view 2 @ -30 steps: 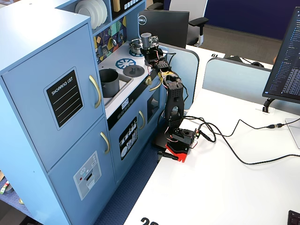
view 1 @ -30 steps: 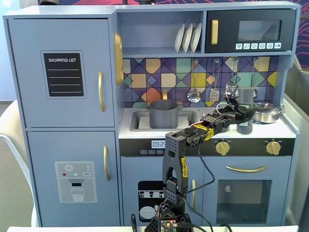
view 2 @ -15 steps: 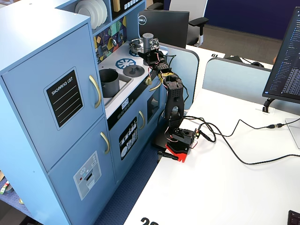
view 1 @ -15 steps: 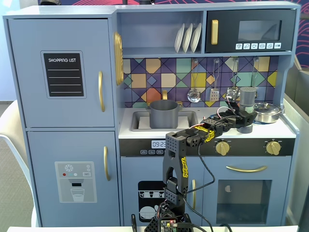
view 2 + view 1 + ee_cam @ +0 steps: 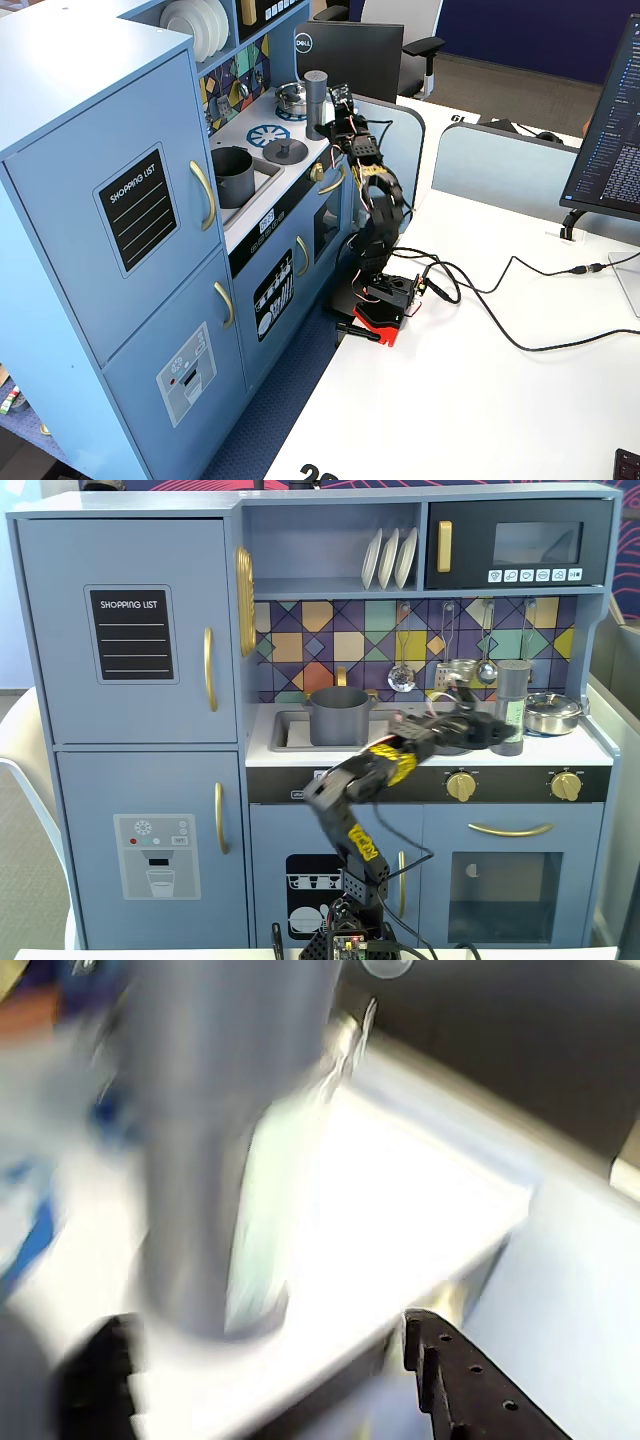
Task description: Put salt in the gray recipient
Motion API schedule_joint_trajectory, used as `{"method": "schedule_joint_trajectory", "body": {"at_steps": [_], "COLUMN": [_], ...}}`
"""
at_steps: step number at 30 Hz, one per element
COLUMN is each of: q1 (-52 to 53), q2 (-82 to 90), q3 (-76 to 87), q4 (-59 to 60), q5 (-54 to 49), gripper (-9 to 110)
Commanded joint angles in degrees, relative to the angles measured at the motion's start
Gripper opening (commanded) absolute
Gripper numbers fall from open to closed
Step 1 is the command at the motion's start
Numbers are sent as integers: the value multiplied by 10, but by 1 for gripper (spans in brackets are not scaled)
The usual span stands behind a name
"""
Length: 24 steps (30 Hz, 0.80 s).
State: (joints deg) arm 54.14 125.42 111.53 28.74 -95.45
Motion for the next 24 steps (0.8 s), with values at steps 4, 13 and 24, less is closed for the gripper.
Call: {"method": "schedule_joint_trajectory", "body": {"at_steps": [4,13,24], "q1": [-236,-432,-481], "q2": [294,473,561], "q3": [82,440,663], "q4": [431,429,374], "q5": [-10,-5,61], "gripper": [0,0,0]}}
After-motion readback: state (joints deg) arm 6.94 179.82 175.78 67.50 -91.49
